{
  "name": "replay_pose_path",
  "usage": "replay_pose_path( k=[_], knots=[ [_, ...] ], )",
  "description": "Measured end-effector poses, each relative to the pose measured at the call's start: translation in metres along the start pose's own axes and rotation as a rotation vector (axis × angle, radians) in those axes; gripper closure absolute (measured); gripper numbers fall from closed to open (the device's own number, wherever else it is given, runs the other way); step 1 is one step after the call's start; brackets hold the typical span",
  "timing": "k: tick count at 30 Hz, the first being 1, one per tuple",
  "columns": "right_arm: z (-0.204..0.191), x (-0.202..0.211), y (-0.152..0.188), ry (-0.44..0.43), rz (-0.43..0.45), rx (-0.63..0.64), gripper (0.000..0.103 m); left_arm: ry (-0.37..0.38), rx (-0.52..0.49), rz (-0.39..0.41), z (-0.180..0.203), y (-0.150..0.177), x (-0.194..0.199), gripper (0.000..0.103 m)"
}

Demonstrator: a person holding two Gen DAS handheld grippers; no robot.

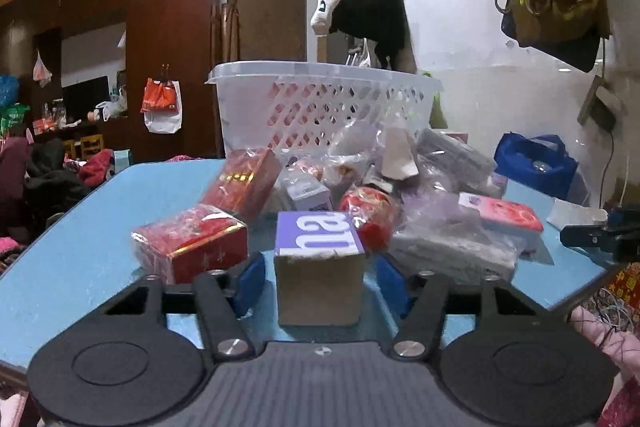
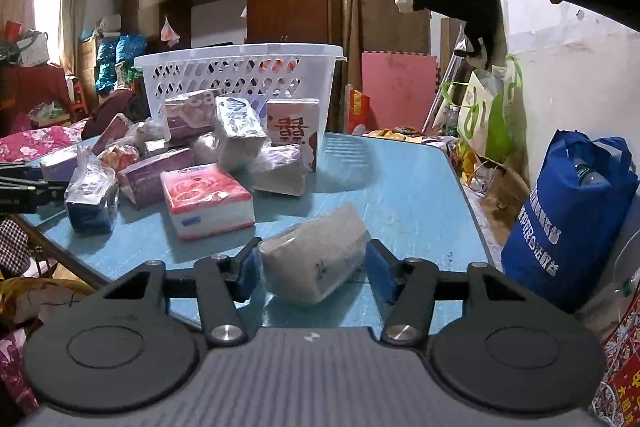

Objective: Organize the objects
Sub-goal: 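Grasp the white wrapped roll with the right gripper while the left gripper grasps a purple box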

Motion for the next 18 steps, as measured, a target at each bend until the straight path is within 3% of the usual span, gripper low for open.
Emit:
replay_pose_path(
  k=[2, 6, 18],
  knots=[
    [-0.002, -0.001, -0.001, 0.007, 0.003, 0.011, 0.050, 0.001, 0.015, 0.000, -0.003, 0.000, -0.001, 0.059],
    [-0.011, 0.000, -0.006, -0.018, 0.030, 0.025, 0.065, -0.006, 0.017, 0.027, -0.005, -0.004, 0.000, 0.060],
    [-0.019, 0.011, -0.027, -0.090, 0.094, 0.019, 0.066, -0.002, 0.020, 0.118, -0.015, -0.030, 0.016, 0.060]
  ],
)
Point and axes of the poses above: each gripper's, at about its wrist camera, not at the fingertips, and x roughly against the way its jaws point, z to its right, y to its underside, the point moved 8 cm from there along -x, roughly the way its jaws point, and after that the axes turned 13 degrees about -y, right-handed, at the moved point
